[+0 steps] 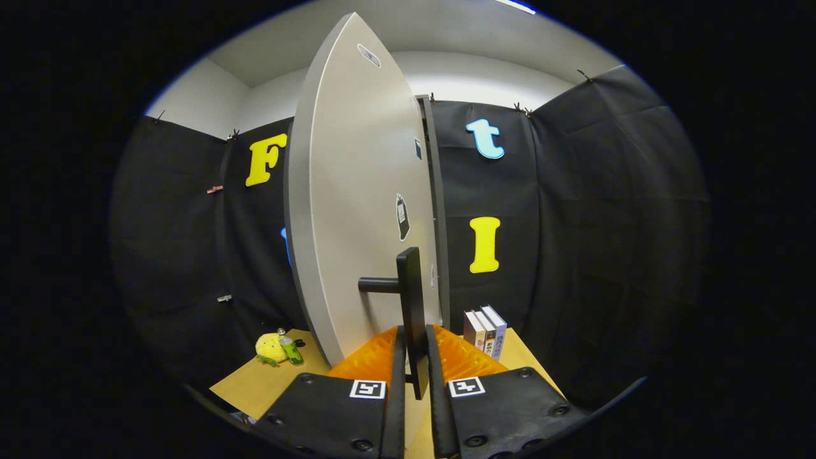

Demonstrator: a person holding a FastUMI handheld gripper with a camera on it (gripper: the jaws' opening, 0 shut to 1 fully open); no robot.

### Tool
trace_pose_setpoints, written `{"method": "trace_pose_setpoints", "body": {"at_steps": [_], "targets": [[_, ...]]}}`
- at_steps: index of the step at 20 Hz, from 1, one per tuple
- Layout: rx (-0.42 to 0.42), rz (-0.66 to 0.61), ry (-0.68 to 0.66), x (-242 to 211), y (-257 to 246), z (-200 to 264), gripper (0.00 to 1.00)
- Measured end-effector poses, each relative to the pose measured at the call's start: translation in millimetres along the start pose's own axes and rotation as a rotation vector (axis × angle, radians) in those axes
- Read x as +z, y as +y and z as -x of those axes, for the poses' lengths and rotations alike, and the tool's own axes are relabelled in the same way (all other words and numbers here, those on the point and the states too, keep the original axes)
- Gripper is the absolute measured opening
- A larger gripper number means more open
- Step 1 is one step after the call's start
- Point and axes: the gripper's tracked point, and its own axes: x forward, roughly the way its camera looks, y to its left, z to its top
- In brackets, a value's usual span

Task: Open the shoe cabinet door, grab the shoes and put them into the shoe cabinet, then close the shoe cabinet door.

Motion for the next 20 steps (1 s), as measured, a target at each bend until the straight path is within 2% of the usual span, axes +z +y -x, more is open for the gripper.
{"method": "trace_pose_setpoints", "body": {"at_steps": [8, 14, 20], "targets": [[-0.028, 0.011, -0.058, 17.5, -15.9, 12.1, 0.21], [-0.094, 0.011, -0.108, 31.7, -36.6, 31.6, 0.21], [-0.062, 0.015, -0.121, 25.6, -26.5, 59.8, 0.21]]}}
